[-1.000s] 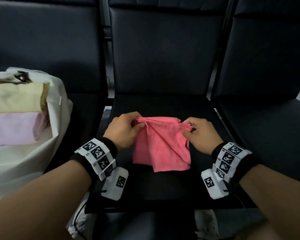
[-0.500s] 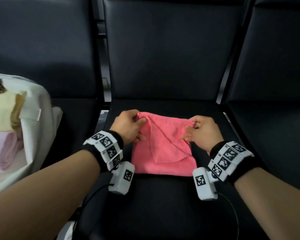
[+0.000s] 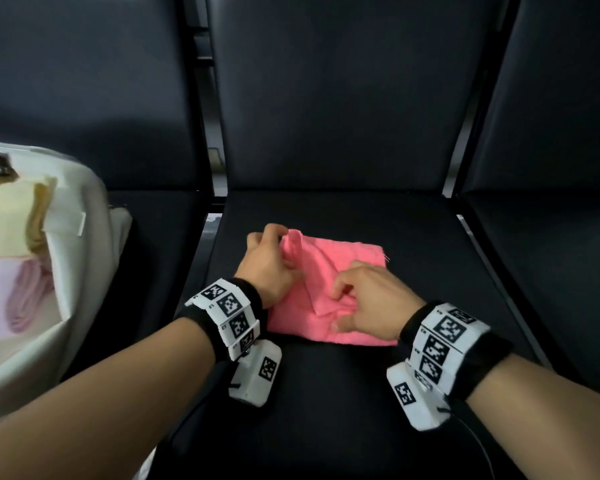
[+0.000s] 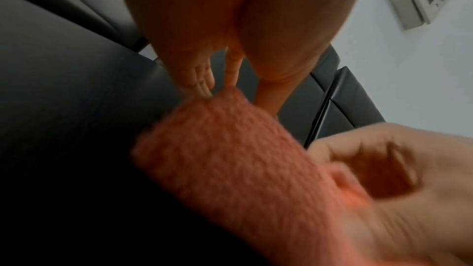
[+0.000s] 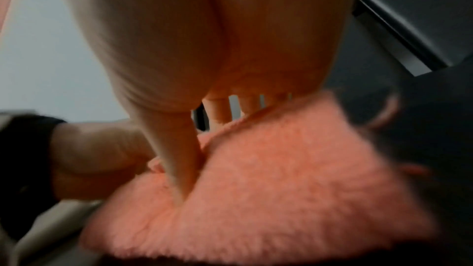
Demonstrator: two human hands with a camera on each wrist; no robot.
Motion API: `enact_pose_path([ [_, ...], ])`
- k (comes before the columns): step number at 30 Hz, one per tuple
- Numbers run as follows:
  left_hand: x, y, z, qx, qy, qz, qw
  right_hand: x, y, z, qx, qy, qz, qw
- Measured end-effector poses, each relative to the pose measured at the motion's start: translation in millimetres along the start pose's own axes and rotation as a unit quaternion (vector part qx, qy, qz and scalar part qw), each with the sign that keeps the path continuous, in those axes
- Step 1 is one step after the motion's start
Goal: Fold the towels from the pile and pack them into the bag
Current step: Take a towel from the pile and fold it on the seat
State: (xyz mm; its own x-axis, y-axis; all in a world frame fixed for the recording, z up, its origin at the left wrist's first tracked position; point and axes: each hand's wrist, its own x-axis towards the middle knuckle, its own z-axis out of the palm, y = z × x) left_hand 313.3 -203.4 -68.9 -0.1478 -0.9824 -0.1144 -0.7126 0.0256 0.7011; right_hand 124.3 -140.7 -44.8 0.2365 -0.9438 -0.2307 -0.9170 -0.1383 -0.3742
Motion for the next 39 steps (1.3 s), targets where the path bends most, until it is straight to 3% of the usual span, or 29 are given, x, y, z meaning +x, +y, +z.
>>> enact_pose_path([
  [4,-13,-1,0,0.015,0.002,0.022,1.000,9,6,-2,0.030,0.035,0.024,0.999],
  [6,-17,-2,-2,0.026,-0.009,0.028,0.999,13,12,-6,0.101,0.050,0.049,0.992],
  [10,-25,-4,-6,0.075,-0.043,0.044,0.995,17,22,-15,0.267,0.171,0.130,0.940],
  [12,-28,-2,-8,0.097,-0.054,0.057,0.992,17,25,-18,0.283,0.252,0.175,0.909],
  [14,-31,2,-9,0.101,-0.059,0.063,0.991,16,27,-21,0.282,0.290,0.201,0.892],
  [17,-36,10,-11,0.108,-0.064,0.077,0.989,14,31,-21,0.207,0.289,0.210,0.911],
  [20,-41,20,-11,0.153,-0.080,0.106,0.979,5,20,-22,0.131,0.285,0.141,0.939],
  [23,-46,24,-9,0.194,-0.115,0.137,0.964,-6,6,-18,0.114,0.166,0.069,0.977],
  [25,-52,22,-5,0.234,-0.156,0.145,0.949,-11,1,-11,0.100,0.061,0.060,0.991],
  [27,-55,19,-3,0.271,-0.170,0.150,0.935,-14,-2,-6,0.085,0.001,0.062,0.994],
  [31,-52,19,-4,0.278,-0.133,0.142,0.941,-18,-5,-1,0.055,-0.017,0.064,0.996],
  [34,-52,23,-7,0.254,-0.142,0.116,0.950,-21,-8,3,0.025,-0.019,0.067,0.997],
  [39,-55,29,-15,0.206,-0.149,0.132,0.958,-26,1,0,-0.025,0.061,0.054,0.996],
])
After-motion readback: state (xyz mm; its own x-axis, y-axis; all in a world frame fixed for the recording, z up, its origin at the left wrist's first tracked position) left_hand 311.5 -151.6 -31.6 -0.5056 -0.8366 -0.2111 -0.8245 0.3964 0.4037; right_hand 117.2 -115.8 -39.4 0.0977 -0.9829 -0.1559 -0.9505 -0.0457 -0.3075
